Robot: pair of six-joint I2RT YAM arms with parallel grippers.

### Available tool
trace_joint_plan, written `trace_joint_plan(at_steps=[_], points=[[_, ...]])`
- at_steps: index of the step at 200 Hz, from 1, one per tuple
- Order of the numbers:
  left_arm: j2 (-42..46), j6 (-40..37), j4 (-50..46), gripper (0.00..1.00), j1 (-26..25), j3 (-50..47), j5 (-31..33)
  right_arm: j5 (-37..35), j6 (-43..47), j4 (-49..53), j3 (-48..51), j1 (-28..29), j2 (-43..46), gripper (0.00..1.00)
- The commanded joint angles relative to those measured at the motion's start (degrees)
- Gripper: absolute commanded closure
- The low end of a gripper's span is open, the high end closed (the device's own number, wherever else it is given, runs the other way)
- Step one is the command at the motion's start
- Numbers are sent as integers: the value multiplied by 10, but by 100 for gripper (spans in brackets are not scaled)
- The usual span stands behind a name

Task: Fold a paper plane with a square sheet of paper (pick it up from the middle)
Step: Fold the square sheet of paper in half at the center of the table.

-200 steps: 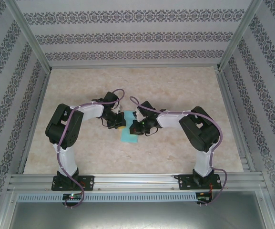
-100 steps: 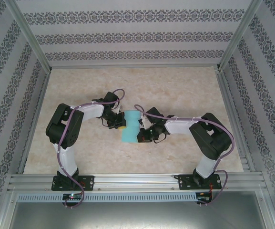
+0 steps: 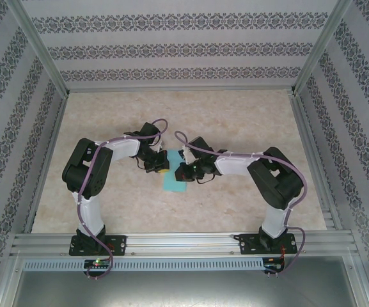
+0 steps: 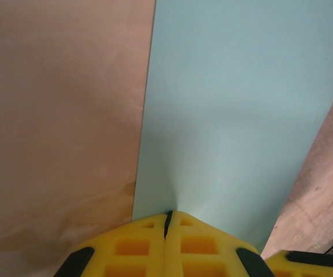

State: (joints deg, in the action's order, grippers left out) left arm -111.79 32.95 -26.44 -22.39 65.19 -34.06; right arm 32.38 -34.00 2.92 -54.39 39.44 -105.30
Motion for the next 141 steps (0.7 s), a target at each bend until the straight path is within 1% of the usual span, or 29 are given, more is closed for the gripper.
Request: trace_joint_plan(at_steps=[1, 43, 65, 91, 114, 141], points=[[-96, -11, -63, 100, -9, -51, 146, -1, -2, -8, 1, 12, -12, 100], [-99, -15, -64, 100, -9, -46, 150, -10, 35, -26, 83, 12, 15, 100], [-99, -19, -68, 100, -8, -42, 151, -13, 51, -40, 143, 5, 43, 100], [-100, -27, -72, 100, -8, -32, 155, -1, 48, -69, 199, -7, 87, 100], [-99, -49, -78, 100, -8, -9, 158, -3, 22, -79, 193, -15, 129, 100], [-87, -95, -88, 100, -8, 37, 163, -23, -17, -90, 143, -26, 165, 100]])
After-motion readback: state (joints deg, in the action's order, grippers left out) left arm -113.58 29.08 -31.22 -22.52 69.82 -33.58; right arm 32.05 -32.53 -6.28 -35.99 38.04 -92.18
